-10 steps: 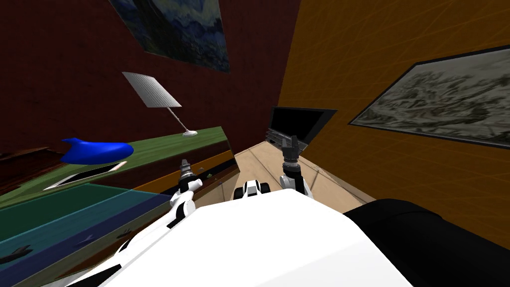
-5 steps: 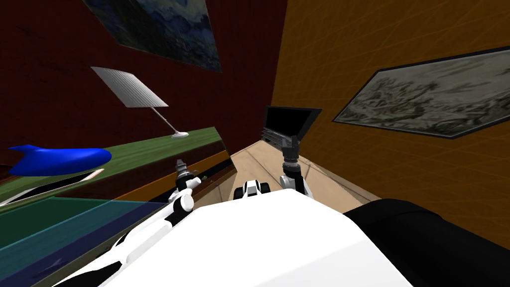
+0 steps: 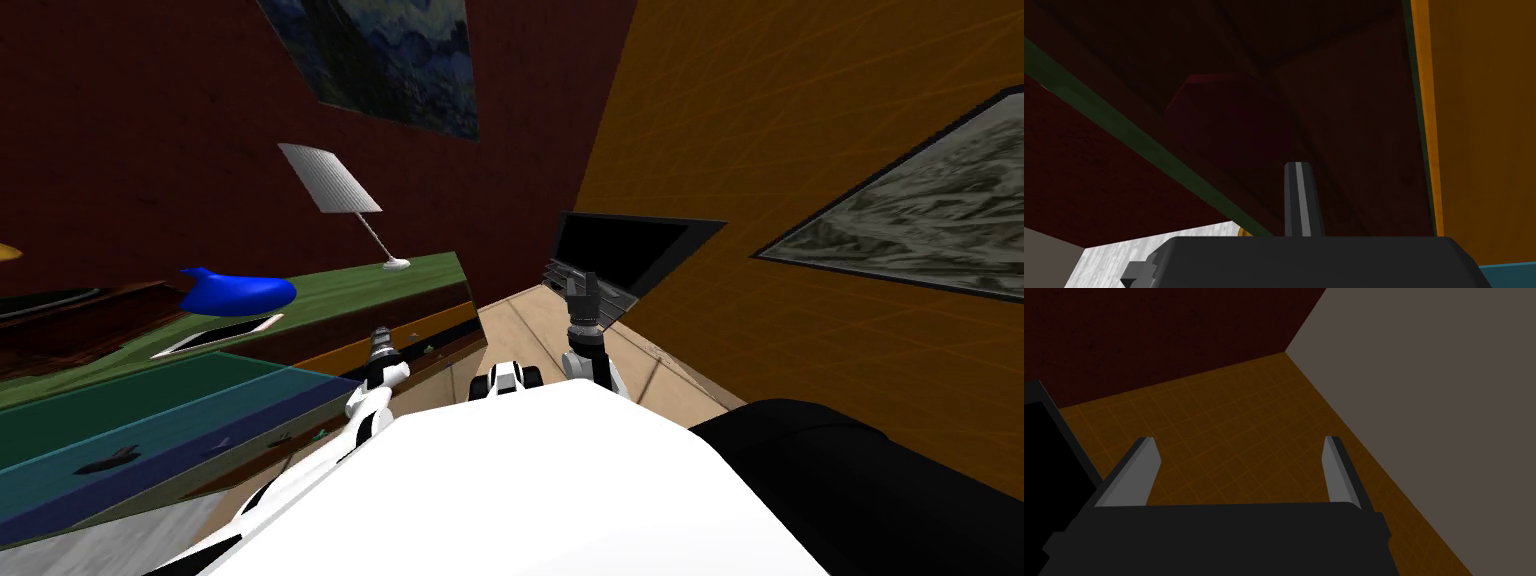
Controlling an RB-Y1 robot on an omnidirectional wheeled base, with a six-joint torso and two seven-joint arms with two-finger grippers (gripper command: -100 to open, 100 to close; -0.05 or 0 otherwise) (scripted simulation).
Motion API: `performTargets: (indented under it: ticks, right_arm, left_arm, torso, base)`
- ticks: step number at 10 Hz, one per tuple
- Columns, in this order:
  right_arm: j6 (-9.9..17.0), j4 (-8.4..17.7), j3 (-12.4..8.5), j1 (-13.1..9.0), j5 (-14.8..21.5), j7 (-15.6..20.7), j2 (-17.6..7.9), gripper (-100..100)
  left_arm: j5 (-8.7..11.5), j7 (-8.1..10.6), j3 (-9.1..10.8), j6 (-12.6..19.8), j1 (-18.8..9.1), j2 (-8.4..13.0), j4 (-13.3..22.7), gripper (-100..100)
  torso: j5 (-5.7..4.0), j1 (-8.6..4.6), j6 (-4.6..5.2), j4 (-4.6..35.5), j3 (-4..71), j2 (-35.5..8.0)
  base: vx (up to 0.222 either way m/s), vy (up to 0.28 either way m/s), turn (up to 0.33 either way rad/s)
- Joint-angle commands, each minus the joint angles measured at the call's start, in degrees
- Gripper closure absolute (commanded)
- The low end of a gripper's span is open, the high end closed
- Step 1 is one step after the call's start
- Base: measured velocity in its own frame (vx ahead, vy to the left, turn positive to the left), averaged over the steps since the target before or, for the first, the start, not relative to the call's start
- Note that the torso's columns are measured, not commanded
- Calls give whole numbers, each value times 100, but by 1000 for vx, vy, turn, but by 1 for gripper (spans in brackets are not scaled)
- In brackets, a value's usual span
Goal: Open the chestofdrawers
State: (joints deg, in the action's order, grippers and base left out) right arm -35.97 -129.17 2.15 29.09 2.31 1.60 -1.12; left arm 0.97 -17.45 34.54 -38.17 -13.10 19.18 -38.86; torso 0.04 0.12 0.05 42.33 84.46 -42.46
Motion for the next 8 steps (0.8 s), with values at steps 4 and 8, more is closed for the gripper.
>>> performTargets:
  ticks: [4, 8]
  right_arm:
    - [0, 0, 0, 1, 0, 0, 0, 0]
    - [0, 0, 0, 1, 0, 0, 0, 0]
  left_arm:
    - [-306, 309, -885, 210, 754, -370, -1064, 100]
    - [-607, 613, -1490, 400, 1405, -742, -1944, 100]
  torso:
    - [-4, -13, -3, -6, 12, 18]
    - [-4, -11, -5, -10, 22, 34]
  base:
    - [124, 31, 304]
    - [103, 8, 268]
